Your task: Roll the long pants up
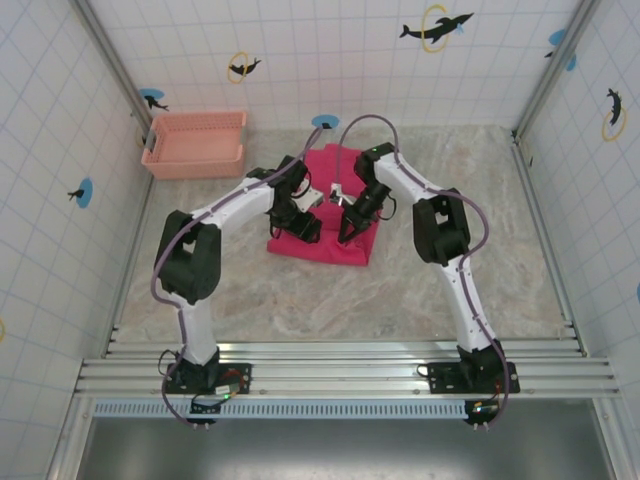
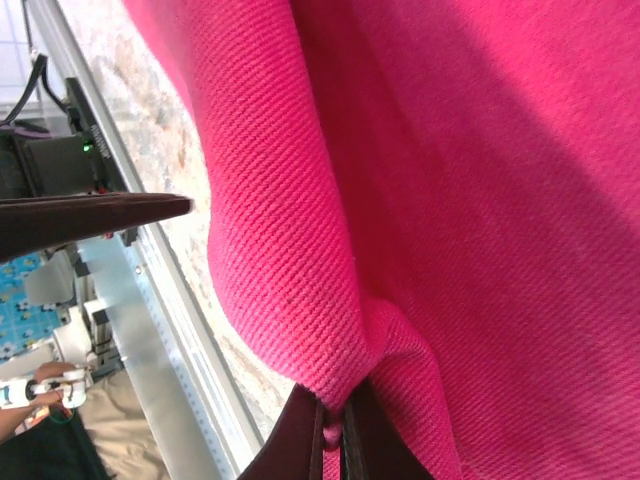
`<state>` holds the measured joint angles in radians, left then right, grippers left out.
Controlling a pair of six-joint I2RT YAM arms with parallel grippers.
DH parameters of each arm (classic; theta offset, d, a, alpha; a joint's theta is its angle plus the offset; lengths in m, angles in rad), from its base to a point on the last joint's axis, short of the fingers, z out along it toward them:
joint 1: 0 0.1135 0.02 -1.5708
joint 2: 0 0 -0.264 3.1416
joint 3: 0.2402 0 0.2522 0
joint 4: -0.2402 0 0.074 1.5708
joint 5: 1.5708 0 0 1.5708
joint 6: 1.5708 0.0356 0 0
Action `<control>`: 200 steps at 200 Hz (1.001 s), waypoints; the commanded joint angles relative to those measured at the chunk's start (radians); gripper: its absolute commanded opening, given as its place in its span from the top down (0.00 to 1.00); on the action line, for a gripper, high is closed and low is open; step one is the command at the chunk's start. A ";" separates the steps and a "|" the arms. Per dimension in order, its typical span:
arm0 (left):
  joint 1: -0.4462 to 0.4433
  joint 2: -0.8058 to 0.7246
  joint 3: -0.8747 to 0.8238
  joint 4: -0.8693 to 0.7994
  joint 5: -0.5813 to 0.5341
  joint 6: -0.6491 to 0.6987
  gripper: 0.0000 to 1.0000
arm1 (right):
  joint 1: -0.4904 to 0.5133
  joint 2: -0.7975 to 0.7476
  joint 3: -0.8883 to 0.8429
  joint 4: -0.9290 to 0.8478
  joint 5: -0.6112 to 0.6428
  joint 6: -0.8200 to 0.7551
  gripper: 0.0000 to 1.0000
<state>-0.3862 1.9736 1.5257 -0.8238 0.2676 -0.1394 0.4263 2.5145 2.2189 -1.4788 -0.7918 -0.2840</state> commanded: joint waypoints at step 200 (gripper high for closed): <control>0.033 0.225 0.180 -0.082 -0.012 0.070 0.11 | 0.353 -0.653 -0.907 0.869 0.863 -0.224 0.53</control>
<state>-0.3683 2.1685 1.7000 -0.8616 0.2642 -0.1200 0.7677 1.8339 1.3224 -0.7498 -0.0700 -0.4736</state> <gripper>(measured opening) 0.891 0.479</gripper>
